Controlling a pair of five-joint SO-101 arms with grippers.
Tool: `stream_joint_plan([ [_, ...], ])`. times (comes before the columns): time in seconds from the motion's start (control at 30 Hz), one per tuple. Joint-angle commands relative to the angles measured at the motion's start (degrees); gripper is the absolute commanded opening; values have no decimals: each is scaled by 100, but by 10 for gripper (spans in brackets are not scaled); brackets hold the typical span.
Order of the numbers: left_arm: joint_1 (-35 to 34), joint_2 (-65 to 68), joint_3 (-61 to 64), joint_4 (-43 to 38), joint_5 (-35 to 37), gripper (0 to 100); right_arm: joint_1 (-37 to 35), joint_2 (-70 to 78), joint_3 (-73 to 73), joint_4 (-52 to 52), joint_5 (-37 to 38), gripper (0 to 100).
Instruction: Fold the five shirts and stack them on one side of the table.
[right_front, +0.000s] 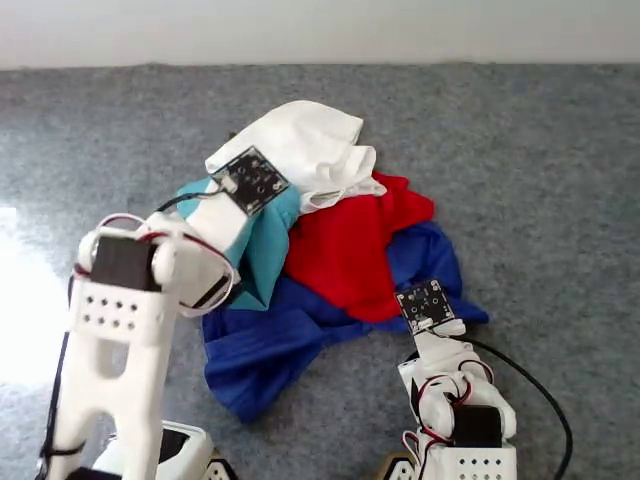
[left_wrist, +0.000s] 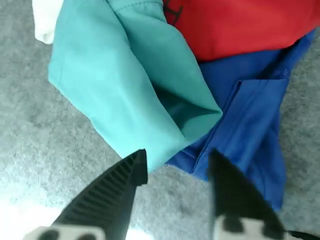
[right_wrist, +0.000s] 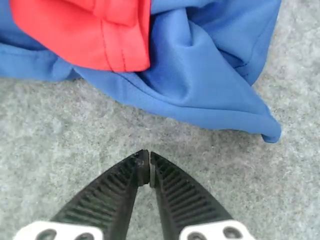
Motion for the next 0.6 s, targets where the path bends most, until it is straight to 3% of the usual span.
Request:
stream_joint_plan([
  [0.0, 35, 299, -207, -185, -185, 361, 4, -31, 70, 31, -26, 20],
  [0.57, -141, 3895, -224, -2716, -158, 368, 4, -31, 70, 31, -26, 20],
])
